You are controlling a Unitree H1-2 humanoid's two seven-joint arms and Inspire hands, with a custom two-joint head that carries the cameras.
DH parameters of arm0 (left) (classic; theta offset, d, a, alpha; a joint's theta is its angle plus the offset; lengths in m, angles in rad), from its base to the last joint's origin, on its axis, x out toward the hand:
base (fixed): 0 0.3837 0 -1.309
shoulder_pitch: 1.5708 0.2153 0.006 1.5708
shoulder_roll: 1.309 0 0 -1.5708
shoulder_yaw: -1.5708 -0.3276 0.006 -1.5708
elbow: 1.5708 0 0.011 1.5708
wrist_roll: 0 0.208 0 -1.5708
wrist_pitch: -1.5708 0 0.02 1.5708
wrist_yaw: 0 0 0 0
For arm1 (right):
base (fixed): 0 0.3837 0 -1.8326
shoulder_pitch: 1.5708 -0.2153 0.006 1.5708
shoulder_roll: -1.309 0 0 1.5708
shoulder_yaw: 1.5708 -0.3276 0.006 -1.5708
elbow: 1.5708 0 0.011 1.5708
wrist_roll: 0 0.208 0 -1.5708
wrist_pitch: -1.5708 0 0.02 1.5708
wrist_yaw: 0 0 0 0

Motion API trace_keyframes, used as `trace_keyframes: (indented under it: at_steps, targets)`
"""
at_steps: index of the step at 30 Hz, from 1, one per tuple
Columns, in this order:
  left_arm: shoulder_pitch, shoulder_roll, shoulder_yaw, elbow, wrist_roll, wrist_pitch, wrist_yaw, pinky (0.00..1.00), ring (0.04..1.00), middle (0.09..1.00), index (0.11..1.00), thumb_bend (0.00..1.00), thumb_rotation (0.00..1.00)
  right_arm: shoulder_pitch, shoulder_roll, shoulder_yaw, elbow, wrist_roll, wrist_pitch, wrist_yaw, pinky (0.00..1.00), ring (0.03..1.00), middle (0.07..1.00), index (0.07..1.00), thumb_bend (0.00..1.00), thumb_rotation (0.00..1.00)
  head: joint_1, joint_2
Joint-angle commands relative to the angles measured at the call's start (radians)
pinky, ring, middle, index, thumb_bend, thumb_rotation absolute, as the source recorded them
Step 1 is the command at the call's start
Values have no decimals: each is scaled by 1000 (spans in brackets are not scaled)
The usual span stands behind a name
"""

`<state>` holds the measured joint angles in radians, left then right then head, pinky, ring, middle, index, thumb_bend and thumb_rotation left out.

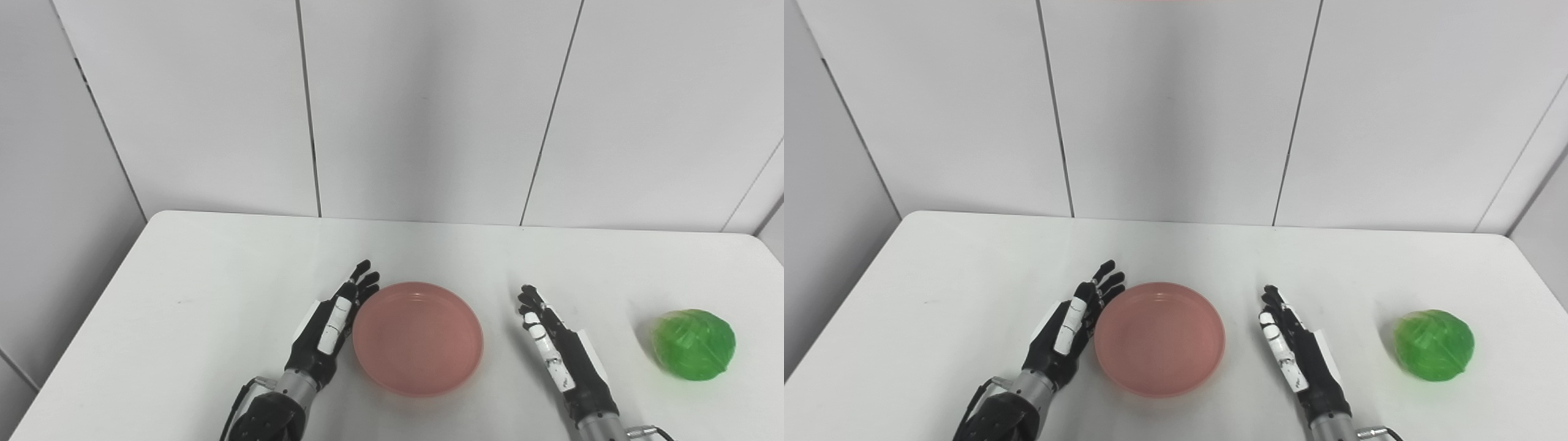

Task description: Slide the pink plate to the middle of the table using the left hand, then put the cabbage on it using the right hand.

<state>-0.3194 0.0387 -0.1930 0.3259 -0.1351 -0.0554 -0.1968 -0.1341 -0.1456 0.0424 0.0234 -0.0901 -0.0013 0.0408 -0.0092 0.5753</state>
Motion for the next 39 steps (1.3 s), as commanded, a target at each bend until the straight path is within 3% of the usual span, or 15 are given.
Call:
trace_keyframes:
  at_steps: [1,11,21,31,37,39]
  targets:
    - [35,-15,-52,19,8,46,-82,952,950,960,959,899,996,0,6,14,-9,0,18,20,882,903,918,924,554,1000,1,1]
    - [41,-12,-56,18,8,44,-93,965,966,972,966,901,997,-3,-1,22,-12,-35,26,15,878,906,919,926,578,1000,-13,-2]
    - [47,-29,-18,58,15,-13,-49,926,947,956,950,908,968,-12,-20,3,-95,-138,-11,-38,862,916,918,924,653,1000,-110,-25]
    - [57,-4,21,81,-6,-29,-77,934,942,947,948,904,967,-90,-139,-33,-305,-277,46,-1,808,875,926,941,695,1000,-272,-55]
    - [35,18,54,152,-27,-68,-131,949,943,947,937,933,943,-127,-200,-77,-397,-349,115,23,782,853,904,936,817,988,-334,-63]
    - [30,20,69,176,-35,-81,-144,931,934,938,923,939,924,-134,-221,-96,-424,-367,137,32,799,860,895,942,874,940,-359,-68]
